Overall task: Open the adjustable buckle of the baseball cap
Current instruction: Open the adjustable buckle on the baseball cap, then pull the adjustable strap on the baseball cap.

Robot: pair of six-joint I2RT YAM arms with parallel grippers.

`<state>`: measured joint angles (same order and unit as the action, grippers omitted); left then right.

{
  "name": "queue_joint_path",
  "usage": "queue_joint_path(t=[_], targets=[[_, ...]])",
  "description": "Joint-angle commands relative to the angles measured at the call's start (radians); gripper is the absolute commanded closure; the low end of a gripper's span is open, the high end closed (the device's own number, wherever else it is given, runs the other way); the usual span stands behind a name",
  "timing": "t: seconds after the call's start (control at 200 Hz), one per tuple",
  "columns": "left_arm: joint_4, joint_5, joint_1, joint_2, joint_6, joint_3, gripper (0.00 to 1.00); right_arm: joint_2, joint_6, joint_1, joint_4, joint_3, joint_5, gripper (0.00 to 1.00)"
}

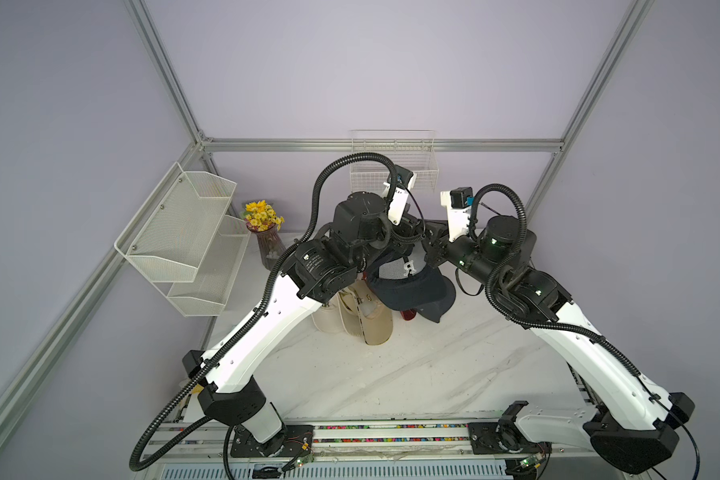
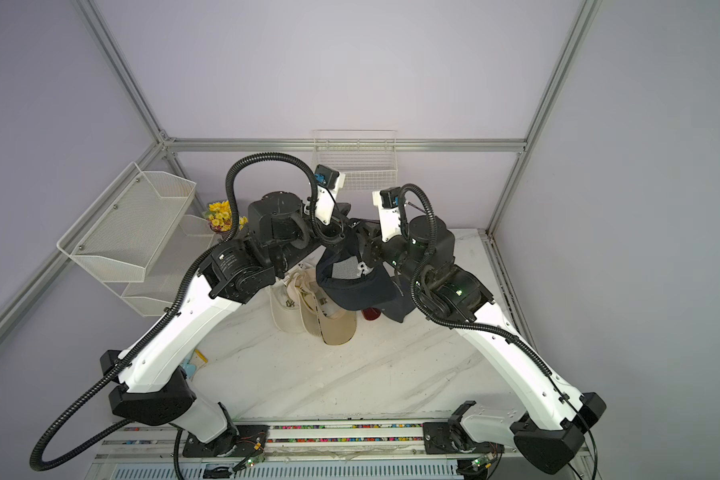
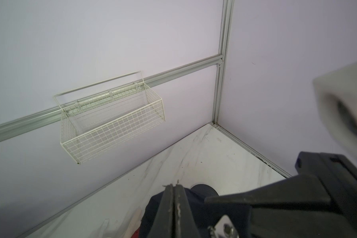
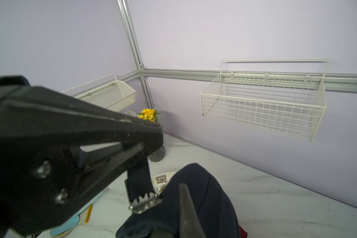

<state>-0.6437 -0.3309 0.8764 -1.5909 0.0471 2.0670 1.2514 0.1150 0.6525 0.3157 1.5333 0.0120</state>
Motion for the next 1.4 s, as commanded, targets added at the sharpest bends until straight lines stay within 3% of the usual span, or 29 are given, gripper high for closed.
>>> queue_joint_path(t=[0.0, 0.145, 0.3, 0.335, 0.39, 0.42, 0.53, 0.735, 0.895, 1.05, 1.395], targets=[[0.027, 0.013, -0.008, 0.08, 0.077, -0.124, 1.0, -0.014, 0.001, 0.004, -0.093, 0.072, 0.067, 1.0], [0.076, 0.034, -0.009, 0.151, 0.138, -0.286, 1.0, 0.02, 0.001, 0.004, -0.104, 0.151, 0.079, 1.0], [0.124, 0.023, -0.008, 0.221, 0.128, -0.348, 1.0, 0.036, 0.015, 0.003, -0.103, 0.166, 0.068, 1.0], [0.141, 0.028, -0.008, 0.231, 0.114, -0.354, 0.84, 0.04, 0.017, 0.004, -0.098, 0.165, 0.068, 1.0], [0.171, 0.032, -0.008, 0.249, 0.089, -0.367, 0.38, 0.045, 0.021, 0.004, -0.089, 0.166, 0.055, 1.0], [0.193, 0.035, -0.008, 0.26, 0.073, -0.38, 0.26, 0.047, 0.024, 0.004, -0.085, 0.164, 0.045, 1.0], [0.27, 0.014, -0.006, 0.305, 0.019, -0.428, 0.14, 0.057, 0.026, 0.004, -0.067, 0.164, 0.02, 1.0], [0.389, -0.006, 0.015, 0.349, -0.074, -0.493, 0.04, 0.072, 0.025, 0.004, -0.025, 0.173, -0.019, 1.0], [0.426, -0.055, 0.06, 0.318, -0.155, -0.455, 0.01, 0.069, 0.029, 0.004, -0.022, 0.157, -0.033, 1.0], [0.424, -0.076, 0.081, 0.269, -0.196, -0.397, 0.06, 0.065, 0.039, 0.005, -0.032, 0.139, -0.045, 1.0], [0.424, -0.105, 0.082, 0.221, -0.237, -0.346, 0.34, 0.044, 0.04, 0.007, -0.043, 0.113, -0.05, 1.0]])
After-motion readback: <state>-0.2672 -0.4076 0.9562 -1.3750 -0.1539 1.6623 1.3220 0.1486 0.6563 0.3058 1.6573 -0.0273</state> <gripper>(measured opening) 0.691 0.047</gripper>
